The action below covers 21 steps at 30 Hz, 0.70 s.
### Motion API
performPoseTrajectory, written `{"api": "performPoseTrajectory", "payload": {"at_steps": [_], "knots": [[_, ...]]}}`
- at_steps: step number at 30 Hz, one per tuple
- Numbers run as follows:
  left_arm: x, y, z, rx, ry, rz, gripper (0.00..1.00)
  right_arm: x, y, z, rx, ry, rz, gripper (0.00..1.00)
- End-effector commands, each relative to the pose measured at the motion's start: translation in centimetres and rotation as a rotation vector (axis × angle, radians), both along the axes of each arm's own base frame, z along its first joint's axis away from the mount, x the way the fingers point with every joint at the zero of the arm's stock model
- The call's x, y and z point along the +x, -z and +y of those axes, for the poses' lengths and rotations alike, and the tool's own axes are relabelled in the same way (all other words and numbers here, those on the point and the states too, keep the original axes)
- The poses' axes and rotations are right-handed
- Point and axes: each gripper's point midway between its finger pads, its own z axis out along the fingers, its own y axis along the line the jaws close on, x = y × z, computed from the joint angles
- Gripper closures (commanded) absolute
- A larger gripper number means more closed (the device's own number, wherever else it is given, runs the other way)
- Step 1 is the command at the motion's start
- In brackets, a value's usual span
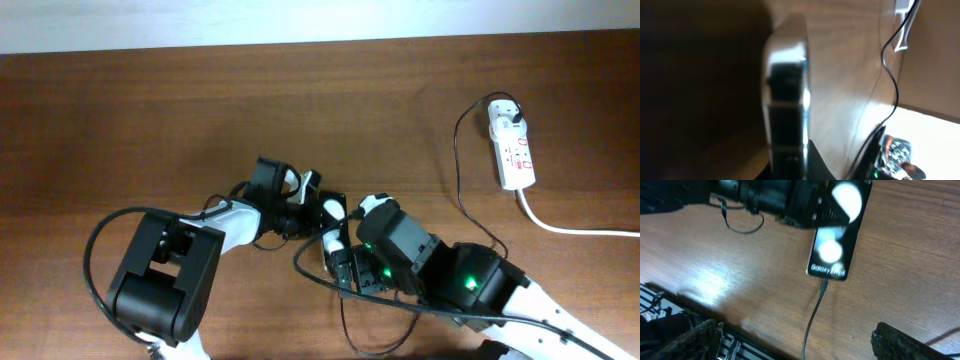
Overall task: Plug charger to phone and switch on socket
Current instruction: 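Lower the phone with the left gripper and lay it flat on the table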
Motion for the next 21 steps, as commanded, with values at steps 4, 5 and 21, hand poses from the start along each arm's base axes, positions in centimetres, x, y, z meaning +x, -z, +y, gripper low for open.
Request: {"api": "performPoseTrajectory", "payload": {"at_steps": [4,5,21], "knots": [[3.3,0.9,0.8,0.074,-0.064,-0.131,0.85,0.6,0.5,0.2,-0.026,0.009,0.004,0.01],[3.7,0.9,1.0,0.083,-0.074,-0.140,0.84,0.6,0.5,0.2,-0.026,0.009,0.004,0.01],[5.3,-0.3,-0.6,-0.015,0.068,-0.129,0.80,0.7,0.4,0.3,-0.020,0.008,0.001,0.01]]}}
